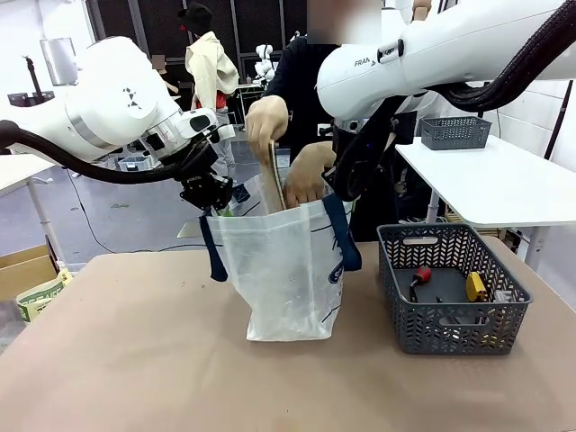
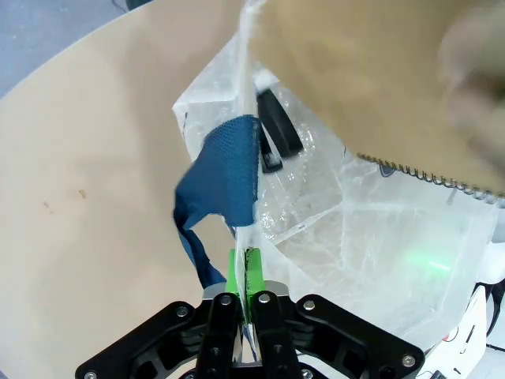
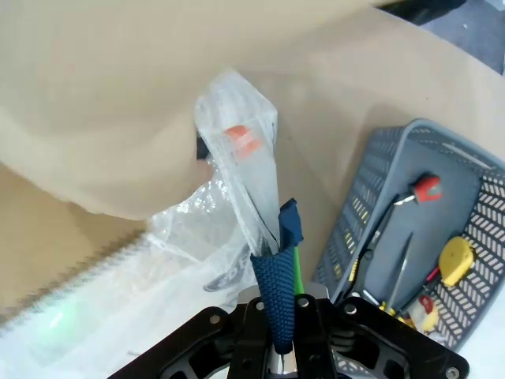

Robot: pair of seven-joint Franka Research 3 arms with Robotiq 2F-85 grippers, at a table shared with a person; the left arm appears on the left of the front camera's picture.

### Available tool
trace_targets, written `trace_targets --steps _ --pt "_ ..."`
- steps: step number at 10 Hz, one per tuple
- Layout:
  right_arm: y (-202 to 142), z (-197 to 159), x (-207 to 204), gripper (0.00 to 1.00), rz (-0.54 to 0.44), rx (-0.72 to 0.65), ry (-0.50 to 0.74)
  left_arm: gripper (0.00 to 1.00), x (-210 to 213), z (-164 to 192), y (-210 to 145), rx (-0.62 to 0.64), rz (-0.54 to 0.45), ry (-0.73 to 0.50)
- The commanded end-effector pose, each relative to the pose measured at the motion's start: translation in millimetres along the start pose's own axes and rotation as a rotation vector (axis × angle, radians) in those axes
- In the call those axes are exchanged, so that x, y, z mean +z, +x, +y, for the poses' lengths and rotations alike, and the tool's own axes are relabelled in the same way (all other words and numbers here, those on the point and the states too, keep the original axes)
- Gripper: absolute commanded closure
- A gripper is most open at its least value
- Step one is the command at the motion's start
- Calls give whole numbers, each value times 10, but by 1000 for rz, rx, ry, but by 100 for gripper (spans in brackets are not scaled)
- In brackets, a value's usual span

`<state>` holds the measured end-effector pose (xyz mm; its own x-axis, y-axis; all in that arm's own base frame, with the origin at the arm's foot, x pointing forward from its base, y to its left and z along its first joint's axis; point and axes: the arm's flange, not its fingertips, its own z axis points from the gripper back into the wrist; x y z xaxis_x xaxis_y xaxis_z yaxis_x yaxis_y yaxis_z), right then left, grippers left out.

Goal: Transfer purchased items from the store into the shopping bag.
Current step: Move the Reusable shopping bag to the right side of the table.

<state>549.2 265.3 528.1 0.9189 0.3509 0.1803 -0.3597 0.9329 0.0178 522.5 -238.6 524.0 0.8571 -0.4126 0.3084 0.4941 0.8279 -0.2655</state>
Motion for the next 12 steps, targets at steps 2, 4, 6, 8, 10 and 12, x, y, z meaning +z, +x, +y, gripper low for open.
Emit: trace_targets --steps 2,4,6,8,10,12 --pt "-3 -15 -8 100 -1 -2 -1 100 7 14 -1 12 -4 0" --pt "-3 -15 -8 100 -1 -2 -1 100 7 14 -1 12 -4 0" --pt "-3 -15 -8 100 -1 -2 -1 100 7 14 -1 12 -4 0" --pt "-3 -15 -8 100 -1 -2 -1 100 7 14 -1 12 -4 0" --pt "-3 -15 -8 100 -1 -2 -1 100 7 14 -1 12 -4 0" --pt "-3 -15 -8 100 -1 -2 -1 100 7 14 -1 12 -4 0"
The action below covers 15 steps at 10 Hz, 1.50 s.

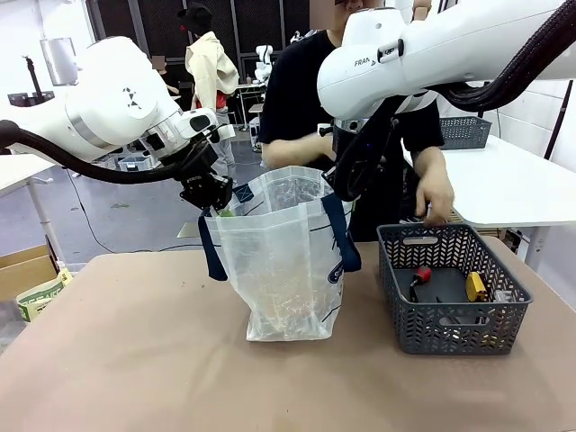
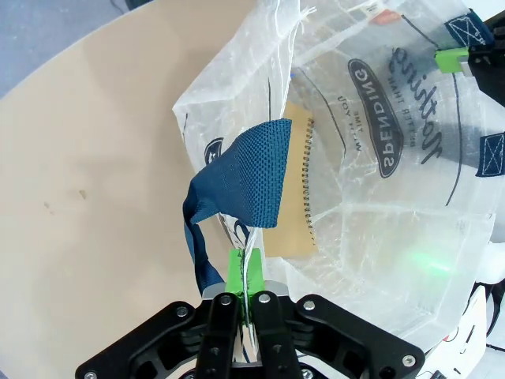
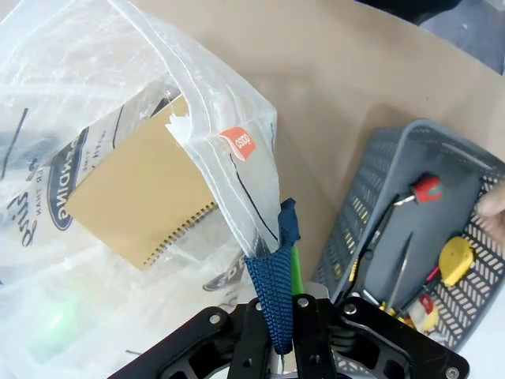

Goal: Transfer purchased items from the store into the shopping bag.
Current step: Move the Reusable shopping bag to the right side of the table.

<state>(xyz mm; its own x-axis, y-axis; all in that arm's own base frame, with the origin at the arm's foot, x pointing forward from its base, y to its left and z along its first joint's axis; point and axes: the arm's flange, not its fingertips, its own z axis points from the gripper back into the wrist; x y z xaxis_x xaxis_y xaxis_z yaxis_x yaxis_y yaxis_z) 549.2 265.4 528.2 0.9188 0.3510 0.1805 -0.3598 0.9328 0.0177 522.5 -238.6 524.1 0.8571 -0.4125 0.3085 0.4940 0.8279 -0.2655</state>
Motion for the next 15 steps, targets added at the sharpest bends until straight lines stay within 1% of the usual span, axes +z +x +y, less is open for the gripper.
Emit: trace_targets --steps 1,15 --pt "-3 -15 -9 100 -1 -2 -1 100 6 14 -2 12 -4 0" --pt "-3 -15 -9 100 -1 -2 -1 100 6 14 -2 12 -4 0"
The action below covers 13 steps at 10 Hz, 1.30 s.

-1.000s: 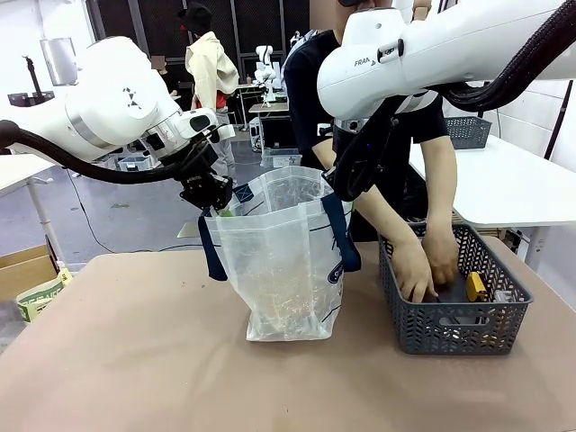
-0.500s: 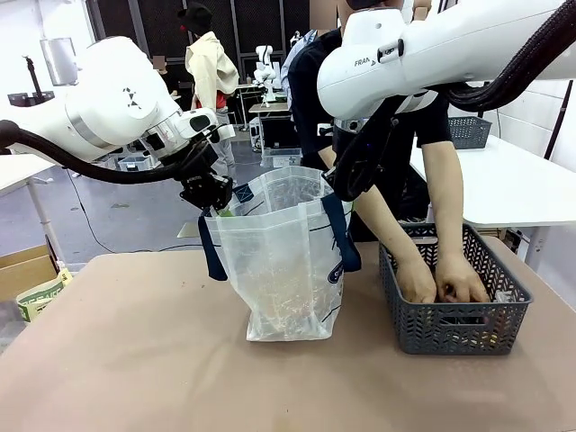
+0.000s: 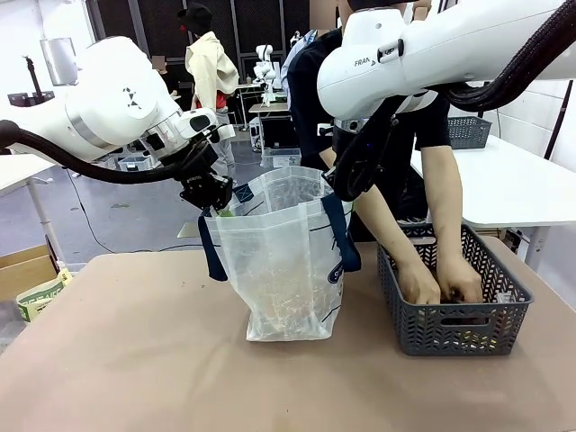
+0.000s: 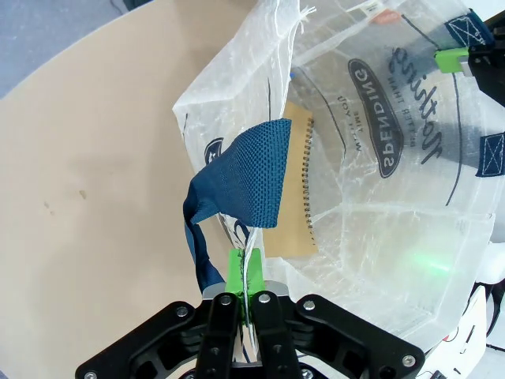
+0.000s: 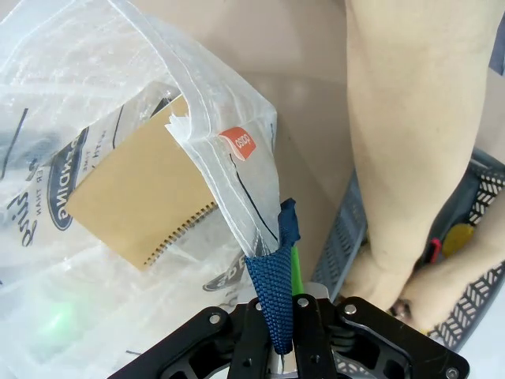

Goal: Transfer purchased items from the store into the shopping bag.
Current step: Move the Reusable shopping bag to the right side of the table.

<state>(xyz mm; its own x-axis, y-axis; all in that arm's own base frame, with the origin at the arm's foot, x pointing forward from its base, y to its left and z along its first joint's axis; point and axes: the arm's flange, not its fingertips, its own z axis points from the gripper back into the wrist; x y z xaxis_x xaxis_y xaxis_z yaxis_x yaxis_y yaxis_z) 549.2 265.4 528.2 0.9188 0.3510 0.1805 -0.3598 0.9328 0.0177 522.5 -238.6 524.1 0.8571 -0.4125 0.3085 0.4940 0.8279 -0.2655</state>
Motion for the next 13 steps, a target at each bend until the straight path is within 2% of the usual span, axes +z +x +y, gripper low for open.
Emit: trace_targets --steps 1,13 --pt "-3 -15 -9 100 -1 -2 -1 100 6 14 -2 12 -4 0" --pt "-3 -15 -9 100 -1 -2 -1 100 6 14 -2 12 -4 0"
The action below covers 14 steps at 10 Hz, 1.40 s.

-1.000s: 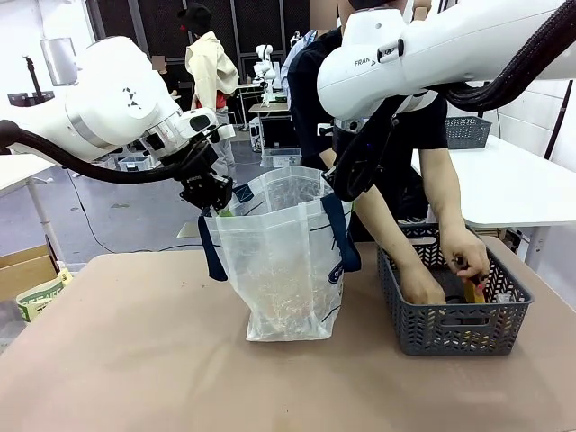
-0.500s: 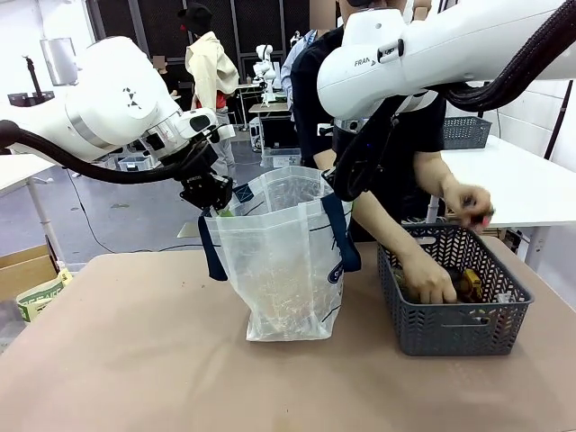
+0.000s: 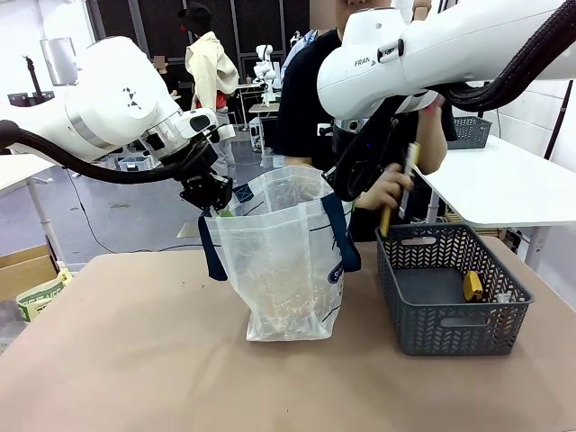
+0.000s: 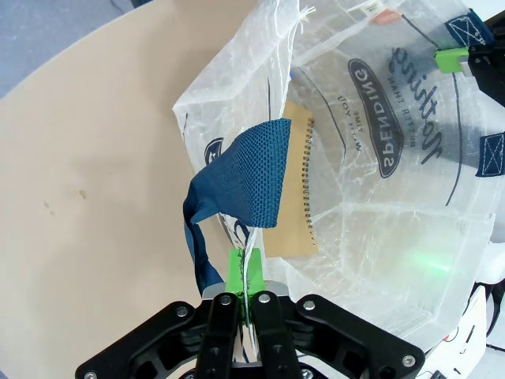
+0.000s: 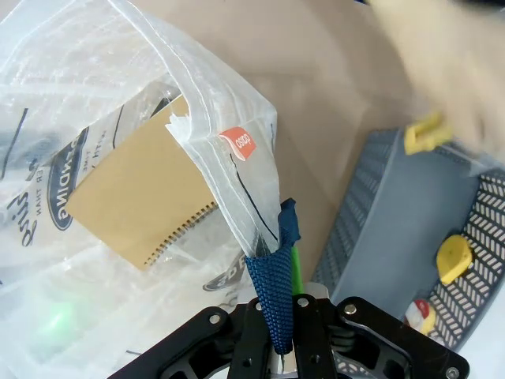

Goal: Transfer purchased items from the store into the shopping bag.
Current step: Move the Reusable shopping bag to the right side of the table.

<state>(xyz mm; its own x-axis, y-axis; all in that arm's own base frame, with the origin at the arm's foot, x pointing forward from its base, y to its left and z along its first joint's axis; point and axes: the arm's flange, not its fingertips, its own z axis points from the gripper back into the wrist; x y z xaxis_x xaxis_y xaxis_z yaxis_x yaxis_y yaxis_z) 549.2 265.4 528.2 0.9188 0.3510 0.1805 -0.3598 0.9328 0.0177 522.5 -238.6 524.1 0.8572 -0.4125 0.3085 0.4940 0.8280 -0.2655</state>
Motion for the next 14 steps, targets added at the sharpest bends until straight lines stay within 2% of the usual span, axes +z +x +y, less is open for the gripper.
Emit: trace_targets --steps 1,14 --pt "-3 -15 -9 100 -1 -2 -1 100 6 14 -2 12 -4 0" --pt "-3 -15 -9 100 -1 -2 -1 100 6 14 -2 12 -4 0"
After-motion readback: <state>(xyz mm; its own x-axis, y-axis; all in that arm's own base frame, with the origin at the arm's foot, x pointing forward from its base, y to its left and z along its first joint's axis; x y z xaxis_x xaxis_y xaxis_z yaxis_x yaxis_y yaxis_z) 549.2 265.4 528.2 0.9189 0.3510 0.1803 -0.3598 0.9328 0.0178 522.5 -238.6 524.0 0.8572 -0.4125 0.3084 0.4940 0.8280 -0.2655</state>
